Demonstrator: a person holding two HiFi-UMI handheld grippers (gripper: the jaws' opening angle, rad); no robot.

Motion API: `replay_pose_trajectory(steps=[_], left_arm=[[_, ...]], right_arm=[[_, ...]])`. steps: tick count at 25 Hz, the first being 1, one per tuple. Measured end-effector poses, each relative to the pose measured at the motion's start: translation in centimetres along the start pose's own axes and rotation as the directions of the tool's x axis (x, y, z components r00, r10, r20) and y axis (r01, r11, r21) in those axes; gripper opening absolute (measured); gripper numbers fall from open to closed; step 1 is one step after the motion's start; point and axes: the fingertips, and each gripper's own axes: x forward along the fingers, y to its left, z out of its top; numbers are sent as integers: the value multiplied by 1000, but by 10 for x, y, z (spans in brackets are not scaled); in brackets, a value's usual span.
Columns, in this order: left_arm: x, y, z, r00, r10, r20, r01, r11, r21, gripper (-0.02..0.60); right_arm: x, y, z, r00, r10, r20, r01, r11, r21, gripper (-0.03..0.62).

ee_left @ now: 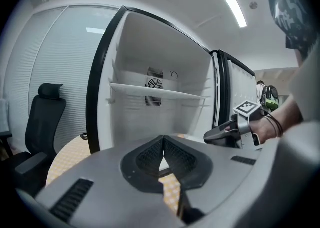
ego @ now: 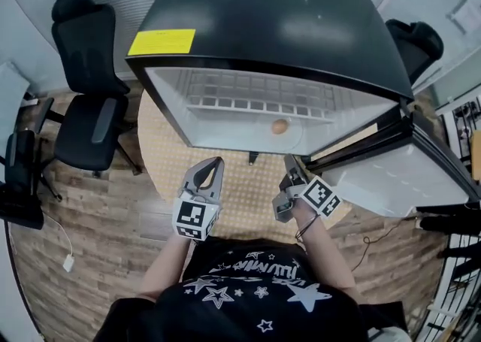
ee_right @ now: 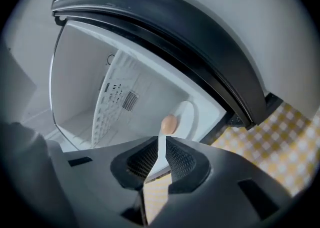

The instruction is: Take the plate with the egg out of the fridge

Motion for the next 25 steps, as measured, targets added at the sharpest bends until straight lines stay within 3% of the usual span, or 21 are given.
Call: replay_pose_trajectory(steps=[5, 10, 19, 25], left_arm=[[10, 9, -9, 1000, -26, -11, 26, 1000, -8, 8], [15, 15, -14, 999, -40, -16, 40, 999, -20, 8], [22, 12, -25, 996, -79, -40, 78, 997, -25, 8], [22, 13, -25, 994, -101, -50, 101, 995, -1, 8]], right_arm=[[14, -14, 1, 998, -51, 26, 48, 995, 88, 44], [21, -31, 3, 994, -62, 92, 24, 930, 366, 125], [31, -45, -1, 992, -95, 84, 50, 902, 428, 189], [37, -44, 3, 989, -75, 126, 3, 868, 497, 189]])
